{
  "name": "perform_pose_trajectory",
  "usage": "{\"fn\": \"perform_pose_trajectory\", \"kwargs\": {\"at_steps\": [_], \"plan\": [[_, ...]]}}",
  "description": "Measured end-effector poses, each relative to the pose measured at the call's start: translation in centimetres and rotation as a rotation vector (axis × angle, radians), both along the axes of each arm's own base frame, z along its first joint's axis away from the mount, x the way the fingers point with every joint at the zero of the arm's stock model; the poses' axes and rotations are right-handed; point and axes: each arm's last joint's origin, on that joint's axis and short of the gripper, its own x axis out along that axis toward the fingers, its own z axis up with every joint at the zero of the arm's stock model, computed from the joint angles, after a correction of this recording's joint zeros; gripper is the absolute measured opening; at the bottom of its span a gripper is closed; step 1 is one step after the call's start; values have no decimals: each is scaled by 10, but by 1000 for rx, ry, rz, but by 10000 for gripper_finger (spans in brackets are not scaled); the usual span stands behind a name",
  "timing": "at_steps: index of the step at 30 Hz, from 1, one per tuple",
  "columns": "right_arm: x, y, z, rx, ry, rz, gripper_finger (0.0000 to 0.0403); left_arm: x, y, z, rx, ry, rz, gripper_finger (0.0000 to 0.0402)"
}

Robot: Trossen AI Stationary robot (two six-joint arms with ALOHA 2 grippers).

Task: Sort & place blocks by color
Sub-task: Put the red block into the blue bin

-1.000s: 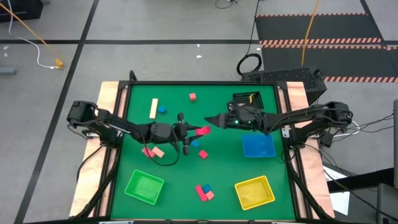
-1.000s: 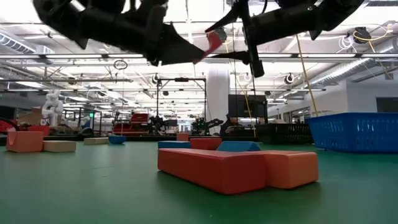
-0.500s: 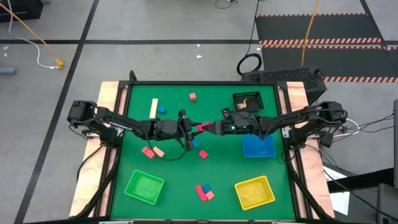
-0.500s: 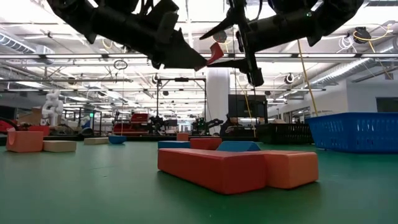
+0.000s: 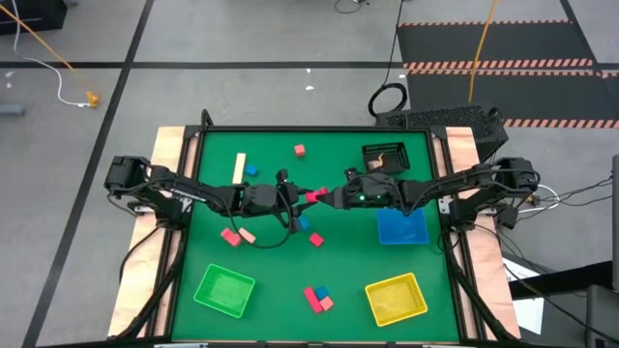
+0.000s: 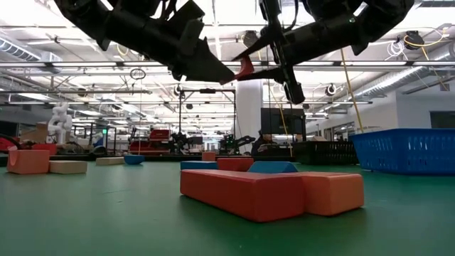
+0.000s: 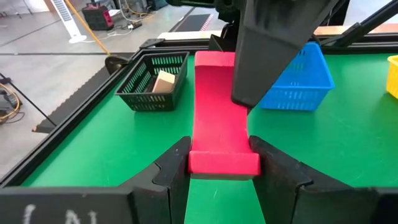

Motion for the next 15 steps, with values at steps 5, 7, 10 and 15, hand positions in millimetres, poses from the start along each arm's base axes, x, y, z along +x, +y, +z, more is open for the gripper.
{"fn": "perform_pose_trajectory", "kwargs": {"at_steps": [5, 7, 10, 15], "plan": [[-1, -2, -2, -2, 20, -3, 114, 0, -2, 0, -1, -2, -8, 145], [-1, -3, -2, -1, 24, -4, 114, 0, -4, 0, -4, -4, -10, 145], [-1, -5, -2, -2, 27, -2, 114, 0, -6, 0, -7, -5, -14, 148], [-2, -12, -4, -20, 55, -12, 113, 0, -9, 0, -61, -19, -13, 176]]}}
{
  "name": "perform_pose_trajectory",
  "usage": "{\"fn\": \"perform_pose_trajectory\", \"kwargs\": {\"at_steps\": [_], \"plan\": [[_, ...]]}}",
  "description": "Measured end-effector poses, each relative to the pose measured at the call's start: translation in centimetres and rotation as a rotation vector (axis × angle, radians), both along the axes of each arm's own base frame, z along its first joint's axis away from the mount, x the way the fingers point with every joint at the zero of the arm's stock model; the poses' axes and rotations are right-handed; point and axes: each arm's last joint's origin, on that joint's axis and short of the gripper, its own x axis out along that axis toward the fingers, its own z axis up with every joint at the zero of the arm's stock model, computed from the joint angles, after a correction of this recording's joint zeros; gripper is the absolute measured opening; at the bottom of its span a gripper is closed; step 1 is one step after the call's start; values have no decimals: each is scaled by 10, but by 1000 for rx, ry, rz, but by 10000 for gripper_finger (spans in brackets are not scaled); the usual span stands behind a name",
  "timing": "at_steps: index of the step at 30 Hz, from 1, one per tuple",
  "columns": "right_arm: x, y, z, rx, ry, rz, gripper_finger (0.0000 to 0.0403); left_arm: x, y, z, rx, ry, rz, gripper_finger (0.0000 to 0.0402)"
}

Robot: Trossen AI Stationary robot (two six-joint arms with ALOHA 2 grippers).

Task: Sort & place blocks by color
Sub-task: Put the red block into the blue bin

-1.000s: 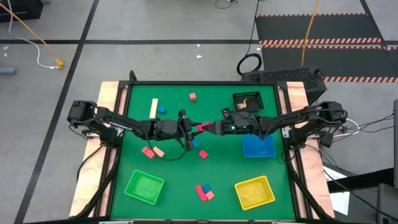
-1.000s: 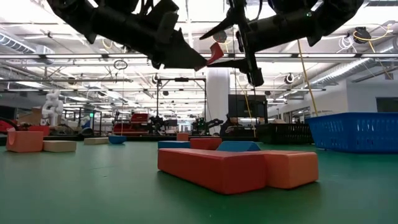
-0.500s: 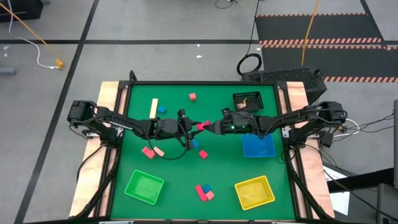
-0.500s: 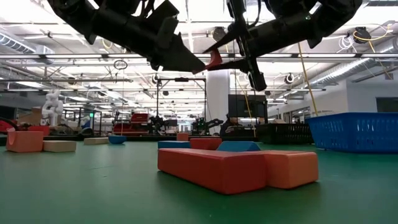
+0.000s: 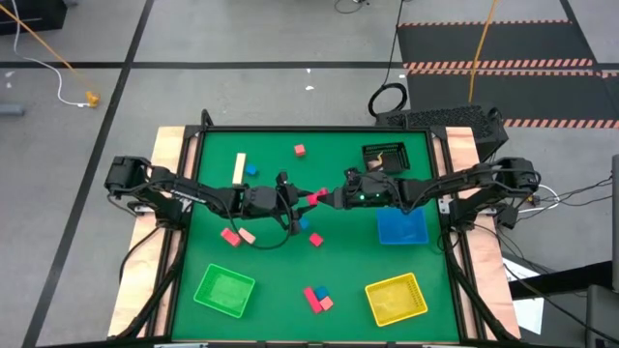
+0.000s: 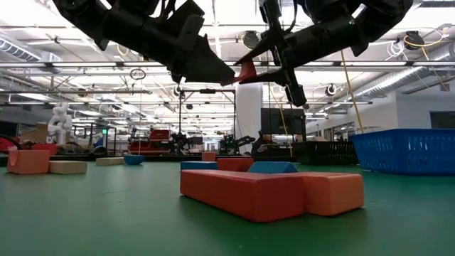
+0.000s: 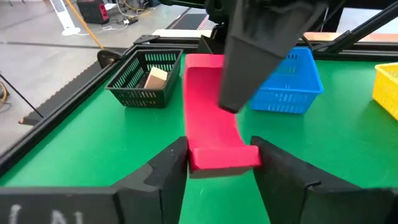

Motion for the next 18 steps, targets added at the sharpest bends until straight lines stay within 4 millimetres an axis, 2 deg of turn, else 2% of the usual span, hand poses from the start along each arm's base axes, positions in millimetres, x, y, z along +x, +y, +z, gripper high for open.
{"fn": "perform_pose_trajectory", "kwargs": {"at_steps": [10, 14, 18], "plan": [[-10, -19, -10, 53, 151, -10, 112, -2, 2, -2, 62, 34, 85, 232], [-23, -16, -5, 136, 221, 66, 112, -3, 6, -5, 88, 65, 158, 236], [-44, -4, 8, 224, 289, 119, 112, -6, 9, -10, 102, 130, 193, 229]]}}
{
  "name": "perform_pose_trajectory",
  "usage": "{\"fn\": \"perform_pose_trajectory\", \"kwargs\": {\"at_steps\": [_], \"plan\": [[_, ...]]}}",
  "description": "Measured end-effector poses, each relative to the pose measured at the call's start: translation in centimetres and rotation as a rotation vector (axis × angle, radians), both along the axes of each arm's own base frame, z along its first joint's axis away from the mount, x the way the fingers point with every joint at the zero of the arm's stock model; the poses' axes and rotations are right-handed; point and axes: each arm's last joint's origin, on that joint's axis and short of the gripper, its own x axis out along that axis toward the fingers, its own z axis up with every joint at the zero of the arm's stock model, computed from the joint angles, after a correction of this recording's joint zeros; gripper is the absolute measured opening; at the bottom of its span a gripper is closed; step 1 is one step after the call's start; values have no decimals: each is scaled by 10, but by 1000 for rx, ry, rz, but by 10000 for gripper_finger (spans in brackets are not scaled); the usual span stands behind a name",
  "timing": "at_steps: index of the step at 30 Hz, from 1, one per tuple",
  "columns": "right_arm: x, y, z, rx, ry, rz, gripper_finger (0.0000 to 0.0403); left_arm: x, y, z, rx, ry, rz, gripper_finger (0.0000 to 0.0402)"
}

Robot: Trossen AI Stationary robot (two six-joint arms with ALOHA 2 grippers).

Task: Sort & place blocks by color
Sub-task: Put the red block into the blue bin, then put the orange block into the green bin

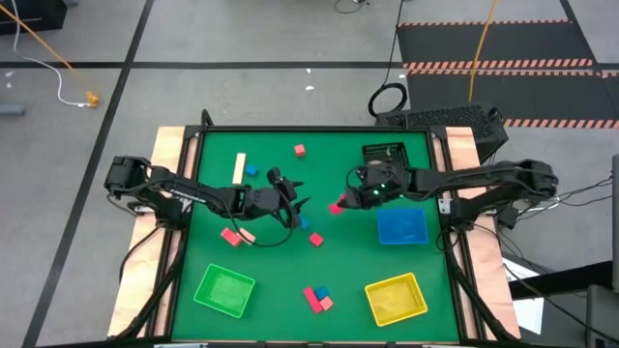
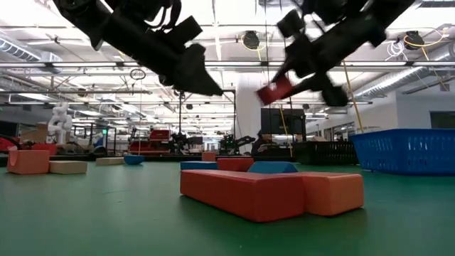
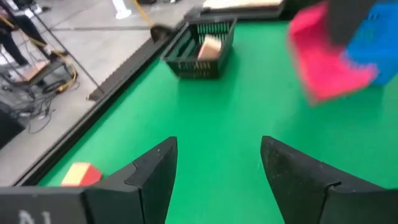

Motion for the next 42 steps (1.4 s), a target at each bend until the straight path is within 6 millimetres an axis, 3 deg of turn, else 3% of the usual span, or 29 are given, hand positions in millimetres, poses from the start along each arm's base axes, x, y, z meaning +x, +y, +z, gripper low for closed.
{"fn": "perform_pose_trajectory", "kwargs": {"at_steps": [6, 15, 22, 29, 34, 42], "plan": [[-43, 24, 18, 105, 149, -4, 112, -5, 0, -8, 6, 99, 1, 212], [-90, 45, 13, 184, 474, -115, 112, -5, -6, -8, -27, 83, 1, 208], [-103, 47, 7, 168, 621, -130, 117, -6, -6, -10, -78, 72, 36, 195], [-104, 47, 6, 167, 632, -124, 234, -11, -4, -17, -89, 152, 55, 187], [-102, 47, 7, 192, 619, -102, 285, -13, -1, -20, -27, 225, 29, 186], [-88, 50, 15, 186, 448, -17, 293, -25, 10, -20, 37, 372, 24, 186]]}}
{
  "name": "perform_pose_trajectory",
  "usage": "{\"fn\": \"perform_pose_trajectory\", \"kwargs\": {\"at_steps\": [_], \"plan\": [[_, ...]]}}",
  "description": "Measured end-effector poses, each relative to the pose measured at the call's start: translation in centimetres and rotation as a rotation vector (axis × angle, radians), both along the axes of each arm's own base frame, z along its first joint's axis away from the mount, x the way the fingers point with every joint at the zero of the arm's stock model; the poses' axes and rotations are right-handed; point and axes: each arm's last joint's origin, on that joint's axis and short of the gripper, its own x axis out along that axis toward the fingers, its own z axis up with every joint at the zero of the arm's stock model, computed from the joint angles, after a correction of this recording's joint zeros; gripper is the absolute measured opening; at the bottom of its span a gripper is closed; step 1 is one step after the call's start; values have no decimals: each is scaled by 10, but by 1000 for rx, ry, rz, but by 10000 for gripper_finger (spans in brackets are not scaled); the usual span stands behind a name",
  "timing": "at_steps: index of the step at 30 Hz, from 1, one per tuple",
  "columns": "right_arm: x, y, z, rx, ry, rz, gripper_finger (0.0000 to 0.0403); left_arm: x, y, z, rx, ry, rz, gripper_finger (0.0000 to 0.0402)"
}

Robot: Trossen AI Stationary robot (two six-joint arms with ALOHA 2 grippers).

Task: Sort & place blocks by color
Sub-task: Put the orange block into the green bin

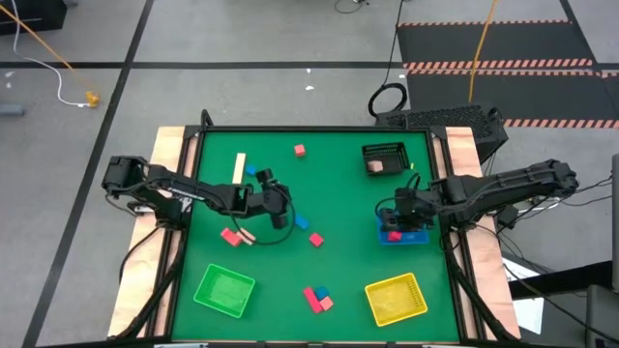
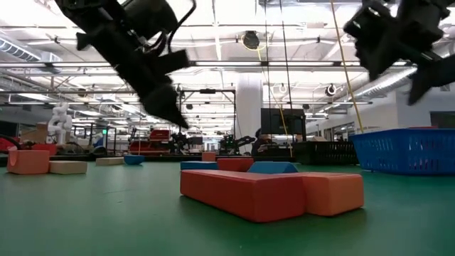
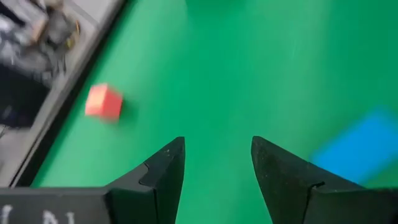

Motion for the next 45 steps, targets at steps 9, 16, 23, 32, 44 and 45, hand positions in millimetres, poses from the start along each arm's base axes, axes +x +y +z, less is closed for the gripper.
{"fn": "perform_pose_trajectory", "kwargs": {"at_steps": [9, 16, 23, 32, 44, 45], "plan": [[24, -1, 19, -168, -355, 61, 288, -46, -6, 9, -153, 266, 41, 186], [31, -1, 22, -295, -439, 148, 288, -83, -21, 14, -423, 511, 15, 186], [36, -1, 15, -351, -442, 219, 288, -102, -46, 12, -406, 718, -125, 186], [34, -1, -1, -365, -407, 245, 288, -106, -70, 10, -359, 732, -259, 186], [31, -2, -13, -367, -409, 249, 288, -88, -85, -9, -322, 708, -317, 186], [31, -2, -13, -367, -410, 249, 288, -88, -85, -11, -317, 723, -320, 186]]}}
